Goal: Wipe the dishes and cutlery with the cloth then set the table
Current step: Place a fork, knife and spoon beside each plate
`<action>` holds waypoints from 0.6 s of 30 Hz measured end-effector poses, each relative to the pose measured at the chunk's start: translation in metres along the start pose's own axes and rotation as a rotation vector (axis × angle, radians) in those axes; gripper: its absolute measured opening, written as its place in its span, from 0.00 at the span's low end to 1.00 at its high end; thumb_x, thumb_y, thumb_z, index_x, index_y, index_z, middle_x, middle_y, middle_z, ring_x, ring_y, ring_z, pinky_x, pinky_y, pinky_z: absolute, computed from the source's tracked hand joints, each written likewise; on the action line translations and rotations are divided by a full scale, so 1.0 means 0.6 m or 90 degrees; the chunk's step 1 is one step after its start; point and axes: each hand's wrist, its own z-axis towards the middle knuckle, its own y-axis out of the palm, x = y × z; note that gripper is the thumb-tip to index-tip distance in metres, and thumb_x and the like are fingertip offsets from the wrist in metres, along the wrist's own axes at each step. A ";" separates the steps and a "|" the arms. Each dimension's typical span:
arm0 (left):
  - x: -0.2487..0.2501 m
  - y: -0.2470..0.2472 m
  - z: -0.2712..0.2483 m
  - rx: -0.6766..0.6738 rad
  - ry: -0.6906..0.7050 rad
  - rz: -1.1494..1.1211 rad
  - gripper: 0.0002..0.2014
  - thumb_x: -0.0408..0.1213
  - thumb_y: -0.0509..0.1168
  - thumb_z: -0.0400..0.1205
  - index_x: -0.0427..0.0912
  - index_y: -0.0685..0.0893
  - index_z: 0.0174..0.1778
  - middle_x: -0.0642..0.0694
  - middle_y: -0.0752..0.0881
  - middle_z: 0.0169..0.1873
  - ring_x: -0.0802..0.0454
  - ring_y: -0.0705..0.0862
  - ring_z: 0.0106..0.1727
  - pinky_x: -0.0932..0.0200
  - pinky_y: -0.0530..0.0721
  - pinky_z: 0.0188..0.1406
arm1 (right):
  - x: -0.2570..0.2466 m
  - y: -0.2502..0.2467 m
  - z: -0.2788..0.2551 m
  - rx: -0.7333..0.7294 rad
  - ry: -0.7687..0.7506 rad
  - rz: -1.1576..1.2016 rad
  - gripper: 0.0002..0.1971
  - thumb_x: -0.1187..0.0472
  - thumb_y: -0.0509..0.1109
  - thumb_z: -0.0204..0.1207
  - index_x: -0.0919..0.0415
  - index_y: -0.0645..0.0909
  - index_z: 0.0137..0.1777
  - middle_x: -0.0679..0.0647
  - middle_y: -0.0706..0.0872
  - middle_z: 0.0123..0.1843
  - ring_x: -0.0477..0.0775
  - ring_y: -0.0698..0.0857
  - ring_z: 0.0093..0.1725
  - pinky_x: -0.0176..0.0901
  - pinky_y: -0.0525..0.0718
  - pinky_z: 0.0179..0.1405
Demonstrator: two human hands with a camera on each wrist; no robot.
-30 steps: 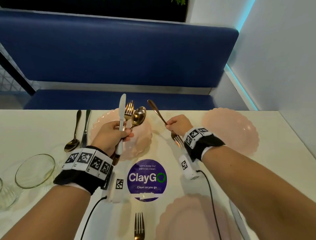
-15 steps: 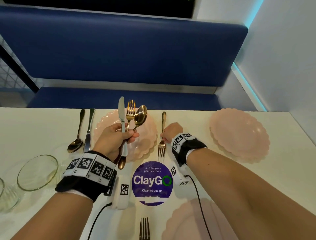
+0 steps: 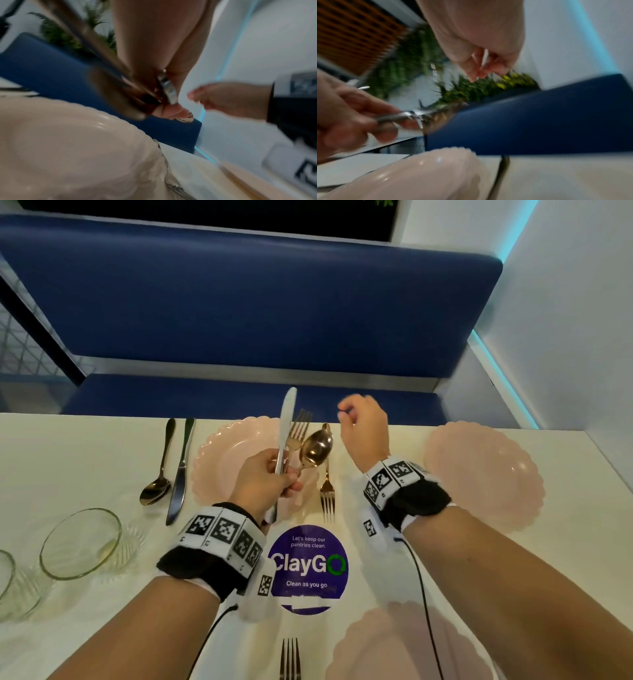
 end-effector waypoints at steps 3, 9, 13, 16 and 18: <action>0.006 0.019 -0.001 -0.005 0.034 0.107 0.22 0.24 0.67 0.78 0.38 0.75 0.68 0.39 0.88 0.46 0.51 0.88 0.37 0.62 0.85 0.33 | -0.063 -0.034 -0.010 -0.245 -0.301 -0.130 0.08 0.64 0.66 0.79 0.62 0.86 0.53 0.55 0.81 0.53 0.50 0.77 0.53 0.35 0.69 0.52; 0.030 0.055 -0.007 -0.049 0.097 0.243 0.33 0.25 0.68 0.77 0.39 0.60 0.76 0.38 0.87 0.49 0.48 0.89 0.39 0.60 0.86 0.35 | -0.064 -0.050 -0.034 -0.444 -0.425 -0.409 0.10 0.63 0.67 0.79 0.60 0.85 0.56 0.55 0.84 0.55 0.52 0.78 0.57 0.42 0.78 0.58; 0.042 0.074 -0.016 -0.128 0.112 0.306 0.32 0.25 0.69 0.77 0.41 0.63 0.74 0.44 0.86 0.42 0.53 0.87 0.36 0.66 0.83 0.30 | -0.044 -0.095 -0.028 -0.464 -0.391 -0.405 0.08 0.63 0.66 0.80 0.62 0.84 0.53 0.55 0.82 0.51 0.53 0.81 0.54 0.38 0.75 0.50; 0.040 0.078 -0.017 -0.145 0.081 0.327 0.32 0.25 0.69 0.77 0.43 0.64 0.75 0.44 0.87 0.40 0.52 0.87 0.38 0.64 0.84 0.32 | -0.009 -0.150 -0.001 -0.424 -0.303 -0.443 0.08 0.61 0.64 0.81 0.62 0.82 0.54 0.52 0.75 0.47 0.54 0.80 0.54 0.38 0.69 0.47; 0.033 0.075 -0.016 -0.123 0.059 0.294 0.32 0.25 0.69 0.76 0.41 0.65 0.74 0.43 0.88 0.39 0.51 0.88 0.38 0.62 0.85 0.34 | 0.024 -0.188 0.018 -0.355 -0.199 -0.415 0.09 0.61 0.64 0.81 0.65 0.81 0.53 0.55 0.77 0.48 0.57 0.79 0.54 0.40 0.66 0.45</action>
